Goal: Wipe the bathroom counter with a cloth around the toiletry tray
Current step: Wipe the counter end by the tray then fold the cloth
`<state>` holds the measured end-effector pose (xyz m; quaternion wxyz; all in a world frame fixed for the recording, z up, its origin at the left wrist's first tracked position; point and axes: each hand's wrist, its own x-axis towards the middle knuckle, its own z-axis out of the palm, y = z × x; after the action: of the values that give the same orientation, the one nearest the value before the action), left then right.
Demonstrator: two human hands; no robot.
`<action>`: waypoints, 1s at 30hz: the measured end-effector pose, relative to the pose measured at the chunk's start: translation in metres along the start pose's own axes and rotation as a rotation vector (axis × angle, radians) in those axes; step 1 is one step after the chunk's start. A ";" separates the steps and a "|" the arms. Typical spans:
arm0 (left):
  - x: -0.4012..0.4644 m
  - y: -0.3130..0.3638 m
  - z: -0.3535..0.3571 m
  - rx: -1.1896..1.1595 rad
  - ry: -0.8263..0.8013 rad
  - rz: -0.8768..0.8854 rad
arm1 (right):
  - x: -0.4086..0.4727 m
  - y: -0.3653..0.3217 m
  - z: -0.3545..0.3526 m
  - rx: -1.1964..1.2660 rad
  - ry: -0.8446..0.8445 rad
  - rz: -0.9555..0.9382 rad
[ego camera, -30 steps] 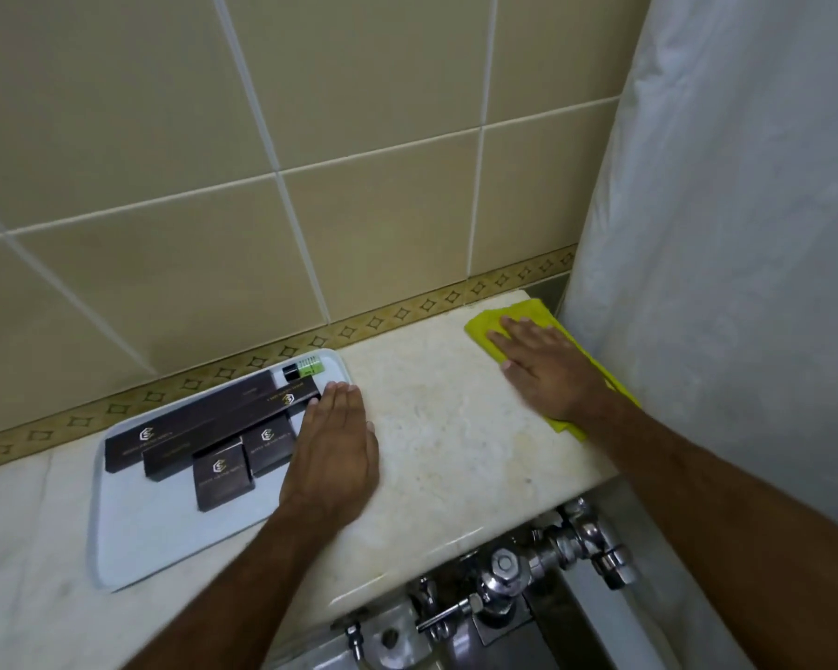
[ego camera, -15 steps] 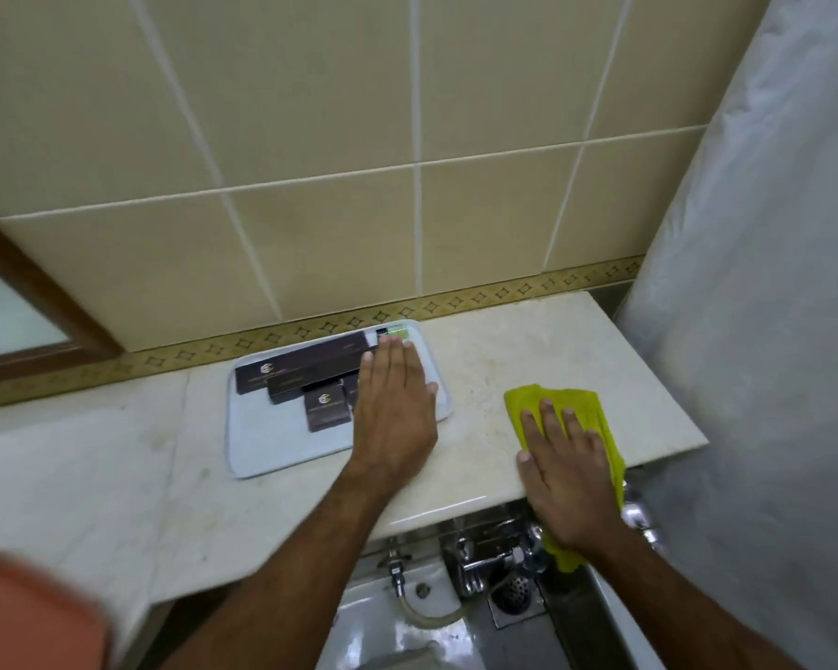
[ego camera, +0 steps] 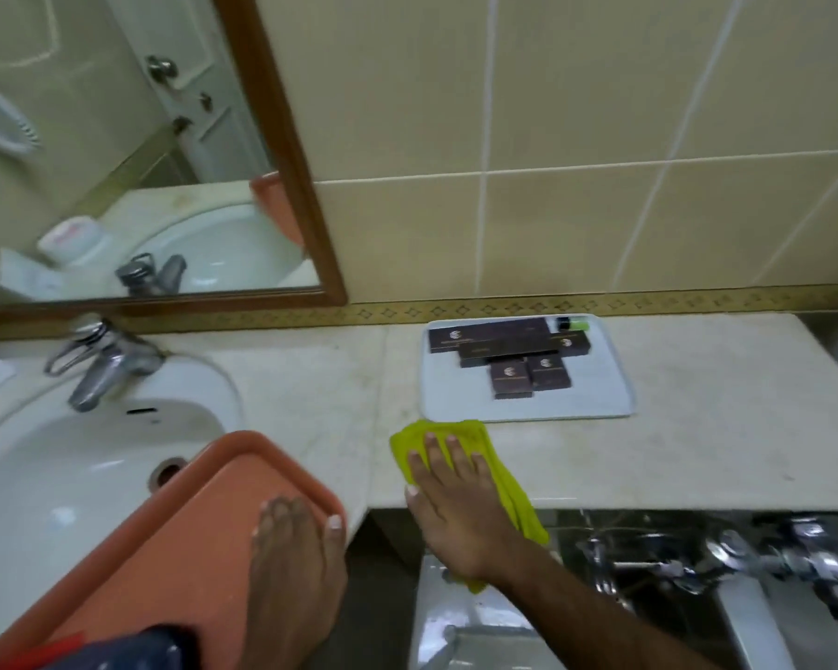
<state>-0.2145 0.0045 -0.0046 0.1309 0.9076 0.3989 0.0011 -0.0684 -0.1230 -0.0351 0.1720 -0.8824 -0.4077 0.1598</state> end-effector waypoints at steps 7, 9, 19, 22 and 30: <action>0.002 -0.013 0.014 0.026 -0.054 -0.037 | 0.089 -0.077 0.013 0.171 -0.185 -0.037; 0.002 -0.013 0.014 0.022 -0.058 -0.050 | 0.106 -0.086 0.012 0.214 -0.203 -0.028; 0.087 0.001 -0.050 -0.120 0.226 0.002 | 0.038 -0.033 -0.019 0.135 -0.069 -0.319; 0.142 0.016 -0.051 -0.118 -0.035 -0.090 | 0.006 -0.016 -0.007 -0.212 -0.204 -0.391; 0.194 0.011 -0.051 -0.202 -0.330 -0.289 | 0.017 -0.039 -0.013 -0.446 0.010 -0.459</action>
<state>-0.0799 0.1502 0.0275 0.2832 0.8114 0.4956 -0.1259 -0.0783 -0.0879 -0.0089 0.0077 -0.7842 -0.6202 0.0193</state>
